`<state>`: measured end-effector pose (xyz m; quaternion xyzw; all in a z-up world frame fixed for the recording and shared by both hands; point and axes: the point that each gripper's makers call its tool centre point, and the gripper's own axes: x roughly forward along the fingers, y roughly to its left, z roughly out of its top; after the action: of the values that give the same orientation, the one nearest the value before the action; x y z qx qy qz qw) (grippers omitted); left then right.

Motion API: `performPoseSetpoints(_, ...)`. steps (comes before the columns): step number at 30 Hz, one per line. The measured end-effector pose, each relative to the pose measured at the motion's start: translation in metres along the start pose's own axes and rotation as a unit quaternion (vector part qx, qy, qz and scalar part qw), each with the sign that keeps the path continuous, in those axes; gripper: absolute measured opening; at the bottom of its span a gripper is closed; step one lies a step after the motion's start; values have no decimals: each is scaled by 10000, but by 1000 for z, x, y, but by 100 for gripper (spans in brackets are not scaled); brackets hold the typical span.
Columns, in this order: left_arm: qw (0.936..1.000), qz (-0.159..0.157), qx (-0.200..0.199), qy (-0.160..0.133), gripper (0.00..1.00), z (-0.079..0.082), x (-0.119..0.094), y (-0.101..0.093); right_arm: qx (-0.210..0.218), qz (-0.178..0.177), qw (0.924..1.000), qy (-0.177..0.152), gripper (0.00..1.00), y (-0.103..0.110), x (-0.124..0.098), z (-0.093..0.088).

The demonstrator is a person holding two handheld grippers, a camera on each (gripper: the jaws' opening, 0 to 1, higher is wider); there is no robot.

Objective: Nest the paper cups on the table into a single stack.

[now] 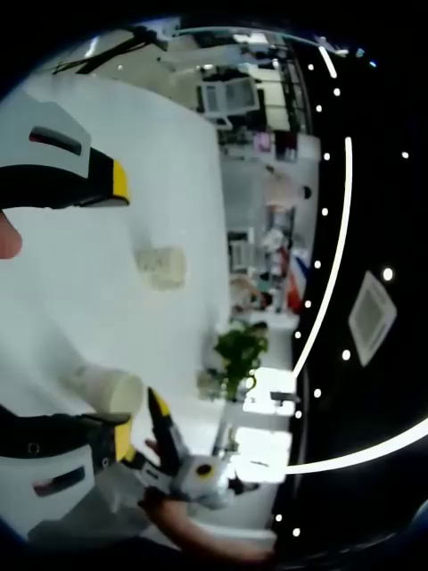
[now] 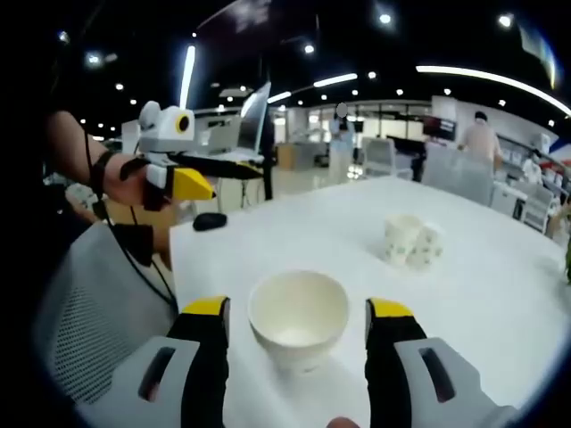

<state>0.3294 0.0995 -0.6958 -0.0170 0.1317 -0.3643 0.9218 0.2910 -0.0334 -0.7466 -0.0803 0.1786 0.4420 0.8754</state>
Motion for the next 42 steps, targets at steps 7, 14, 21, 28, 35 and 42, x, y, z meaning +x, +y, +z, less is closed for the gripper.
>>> performPoseSetpoints(7, 10000, 11, 9, -29, 94, 2, 0, 0, 94, 62, 9998, -185, 66, 2, -8, 15)
performPoseSetpoints(14, 10000, 31, -5, -41, 94, 3, 0, 1, -155, -226, 9988, -394, 69, -16, -20, 35)
performPoseSetpoints(21, 10000, 52, -9, -28, 94, 2, -2, 4, 95, -600, 9960, -650, 73, -41, -33, 53)
performPoseSetpoints(28, 10000, 62, -30, -35, 94, 1, -3, 6, 351, -810, 9924, -858, 81, -55, -40, 63)
performPoseSetpoints(35, 10000, 69, -57, -42, 94, 0, -4, 8, 394, -969, 9900, -946, 83, -68, -47, 67)
performPoseSetpoints(42, 9999, 72, -67, -29, 94, -2, -5, 9, 562, -1168, 9856, -1085, 89, -86, -58, 71)
